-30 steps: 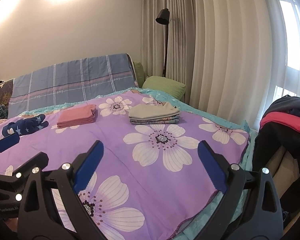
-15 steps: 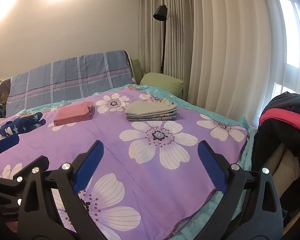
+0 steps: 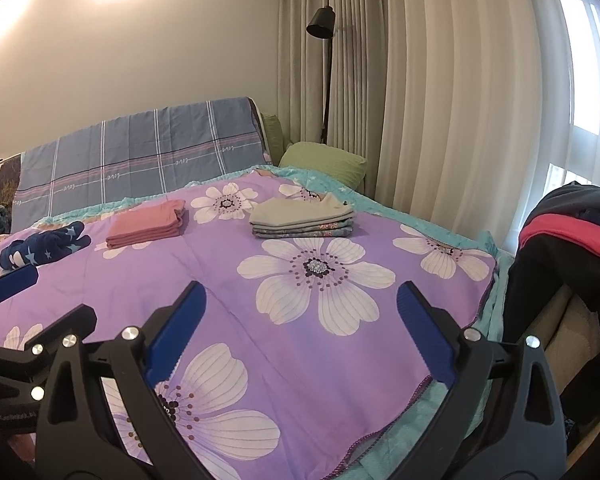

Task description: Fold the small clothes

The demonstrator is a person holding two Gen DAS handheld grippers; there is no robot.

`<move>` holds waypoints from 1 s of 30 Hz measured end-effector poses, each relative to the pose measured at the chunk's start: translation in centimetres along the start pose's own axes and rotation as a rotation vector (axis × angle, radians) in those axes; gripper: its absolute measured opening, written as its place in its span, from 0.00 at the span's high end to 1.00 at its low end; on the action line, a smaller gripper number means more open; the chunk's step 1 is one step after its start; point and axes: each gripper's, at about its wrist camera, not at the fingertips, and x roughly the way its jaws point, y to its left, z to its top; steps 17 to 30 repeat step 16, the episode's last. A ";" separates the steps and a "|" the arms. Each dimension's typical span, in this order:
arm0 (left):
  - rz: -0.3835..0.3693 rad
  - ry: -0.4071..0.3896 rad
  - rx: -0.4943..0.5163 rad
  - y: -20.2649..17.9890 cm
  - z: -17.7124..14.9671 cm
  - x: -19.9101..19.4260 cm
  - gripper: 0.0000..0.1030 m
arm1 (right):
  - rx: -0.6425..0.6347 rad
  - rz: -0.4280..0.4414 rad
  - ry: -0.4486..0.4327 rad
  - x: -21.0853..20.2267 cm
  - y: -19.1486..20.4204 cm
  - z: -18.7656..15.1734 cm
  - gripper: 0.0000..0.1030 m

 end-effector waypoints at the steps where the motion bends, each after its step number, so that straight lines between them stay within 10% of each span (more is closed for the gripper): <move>1: -0.001 -0.001 -0.001 0.0 0.0 0.0 0.01 | 0.000 0.000 0.000 0.0 0.0 0.0 0.05; 30: -0.002 0.014 0.001 0.1 -0.2 0.3 0.01 | 0.006 -0.001 -0.005 -0.3 0.0 -0.2 0.03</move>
